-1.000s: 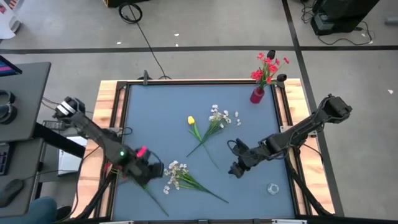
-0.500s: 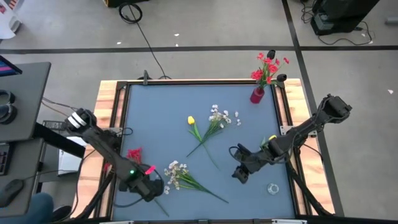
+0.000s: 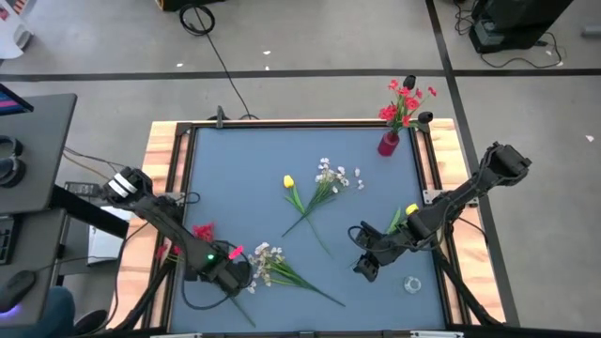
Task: Sort flowers into vase by color
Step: Put the red flowers into the red glass vase
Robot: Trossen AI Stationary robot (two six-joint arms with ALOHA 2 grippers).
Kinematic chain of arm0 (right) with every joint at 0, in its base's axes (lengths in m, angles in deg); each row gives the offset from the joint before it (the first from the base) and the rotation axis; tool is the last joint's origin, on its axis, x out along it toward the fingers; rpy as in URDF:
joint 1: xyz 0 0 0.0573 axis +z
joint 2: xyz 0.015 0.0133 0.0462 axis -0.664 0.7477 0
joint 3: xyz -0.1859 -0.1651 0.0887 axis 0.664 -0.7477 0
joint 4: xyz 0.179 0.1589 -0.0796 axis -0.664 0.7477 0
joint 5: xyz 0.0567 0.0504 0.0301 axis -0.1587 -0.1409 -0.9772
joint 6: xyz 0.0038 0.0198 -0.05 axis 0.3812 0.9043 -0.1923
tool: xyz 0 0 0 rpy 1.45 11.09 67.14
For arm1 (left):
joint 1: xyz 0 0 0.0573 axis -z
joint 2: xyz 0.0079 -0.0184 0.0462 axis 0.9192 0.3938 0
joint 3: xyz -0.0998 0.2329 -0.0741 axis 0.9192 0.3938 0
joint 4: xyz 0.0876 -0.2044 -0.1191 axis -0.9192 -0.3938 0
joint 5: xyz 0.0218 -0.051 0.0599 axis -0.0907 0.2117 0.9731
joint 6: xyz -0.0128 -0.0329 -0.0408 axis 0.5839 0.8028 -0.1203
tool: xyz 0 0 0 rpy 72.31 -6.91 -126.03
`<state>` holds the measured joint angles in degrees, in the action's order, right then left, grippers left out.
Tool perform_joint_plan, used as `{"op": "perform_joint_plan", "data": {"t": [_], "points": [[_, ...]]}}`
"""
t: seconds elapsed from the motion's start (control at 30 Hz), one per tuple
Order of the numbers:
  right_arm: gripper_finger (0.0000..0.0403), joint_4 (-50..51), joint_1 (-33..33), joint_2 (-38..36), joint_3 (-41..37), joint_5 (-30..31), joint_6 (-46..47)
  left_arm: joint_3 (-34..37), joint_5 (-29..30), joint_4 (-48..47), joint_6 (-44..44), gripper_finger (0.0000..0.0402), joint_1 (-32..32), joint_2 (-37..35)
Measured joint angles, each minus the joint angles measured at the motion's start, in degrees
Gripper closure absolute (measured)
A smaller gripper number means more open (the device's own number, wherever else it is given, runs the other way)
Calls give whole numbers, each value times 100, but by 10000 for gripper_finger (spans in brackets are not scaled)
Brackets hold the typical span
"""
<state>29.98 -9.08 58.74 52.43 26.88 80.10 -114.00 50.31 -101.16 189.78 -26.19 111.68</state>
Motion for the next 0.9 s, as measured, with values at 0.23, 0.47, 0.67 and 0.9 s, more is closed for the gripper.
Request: {"op": "perform_joint_plan", "data": {"t": [0.23, 0.47, 0.67, 0.9], "points": [[254, 22, 98, 0, 0, -3, -31, 0, -149, 125, -10, 259, 33, 284], [254, 44, 114, 0, 0, -2, -136, -22, -78, 188, -124, 341, 35, 383], [254, 44, 121, 0, -2, 0, -149, -58, 86, 116, -265, 394, -22, 298], [254, 44, 151, 0, -2, 5, -152, -516, 483, -129, -711, 394, -13, 254]]}}
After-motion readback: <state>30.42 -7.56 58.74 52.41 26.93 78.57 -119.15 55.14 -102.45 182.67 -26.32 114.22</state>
